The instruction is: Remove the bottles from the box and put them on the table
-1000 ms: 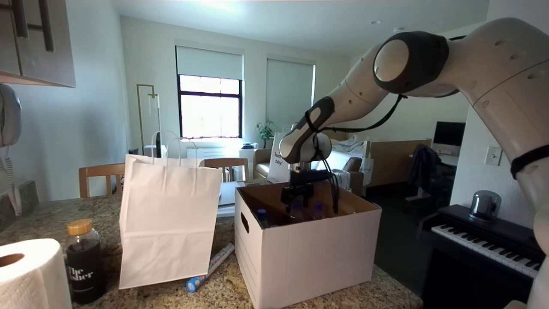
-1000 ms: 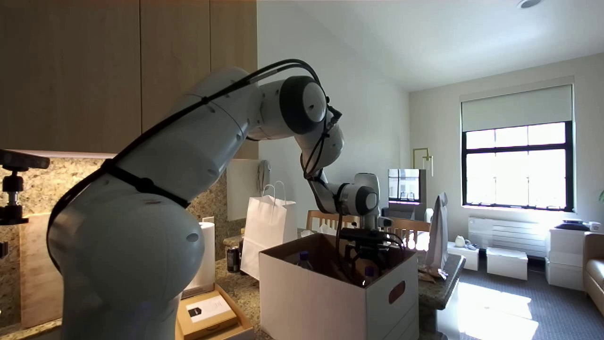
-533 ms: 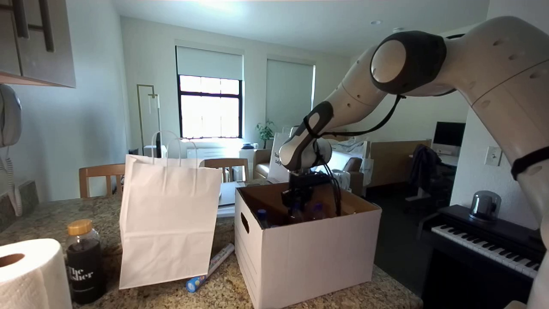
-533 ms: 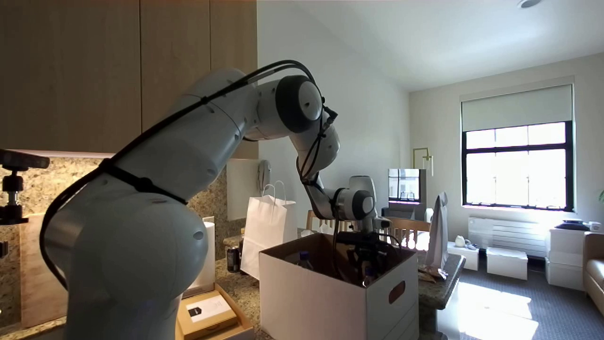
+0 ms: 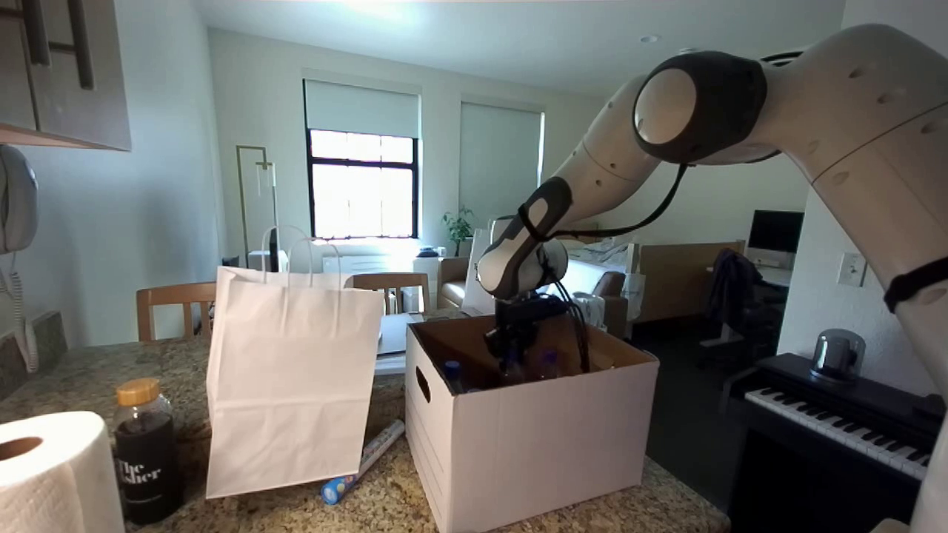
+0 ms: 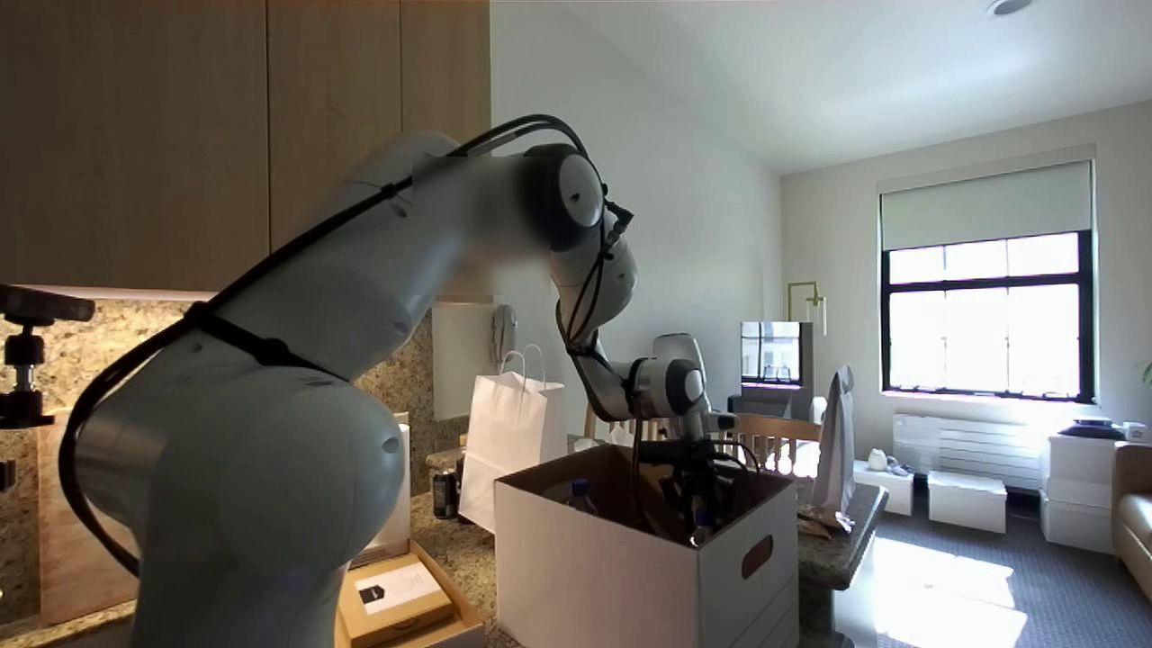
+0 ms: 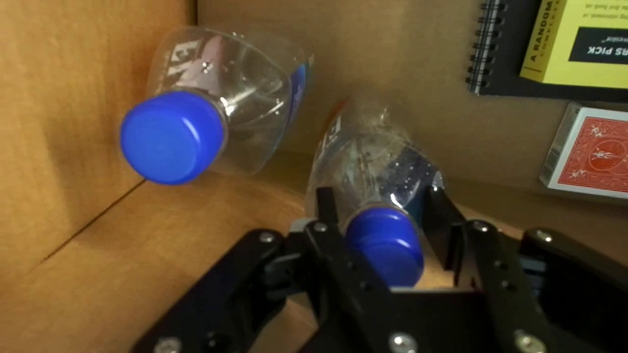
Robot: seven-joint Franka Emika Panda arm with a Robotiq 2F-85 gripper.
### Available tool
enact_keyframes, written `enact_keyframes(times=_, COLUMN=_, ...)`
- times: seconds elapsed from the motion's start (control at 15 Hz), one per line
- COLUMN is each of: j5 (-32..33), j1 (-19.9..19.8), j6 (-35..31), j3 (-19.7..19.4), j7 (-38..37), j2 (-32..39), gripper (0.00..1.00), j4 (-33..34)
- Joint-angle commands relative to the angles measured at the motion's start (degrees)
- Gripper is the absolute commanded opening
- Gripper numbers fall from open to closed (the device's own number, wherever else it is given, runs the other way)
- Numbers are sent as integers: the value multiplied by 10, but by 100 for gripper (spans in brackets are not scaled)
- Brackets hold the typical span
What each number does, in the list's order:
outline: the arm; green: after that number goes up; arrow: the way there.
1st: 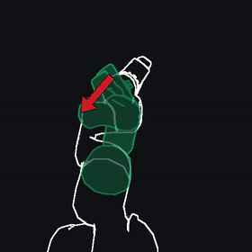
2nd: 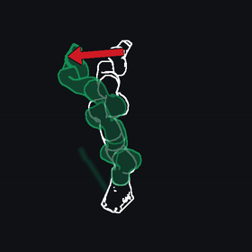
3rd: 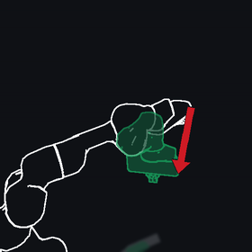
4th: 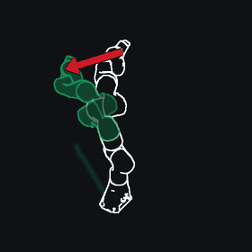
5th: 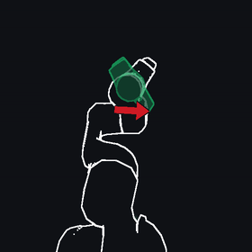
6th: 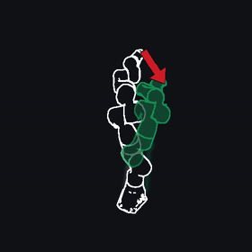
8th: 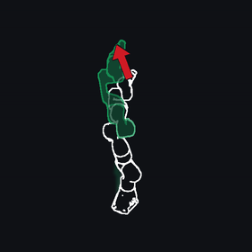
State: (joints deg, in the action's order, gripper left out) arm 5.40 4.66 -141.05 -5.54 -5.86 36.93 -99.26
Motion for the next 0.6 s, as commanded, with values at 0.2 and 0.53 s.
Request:
enact_keyframes(times=0.2, j5=12, j1=-6, j6=8, j3=0, j7=0, j2=-20, gripper=22, j4=-20)
enact_keyframes(times=0.53, j5=-16, j1=-34, j6=90, j3=40, j7=78, j2=-33, gripper=22, j4=4)
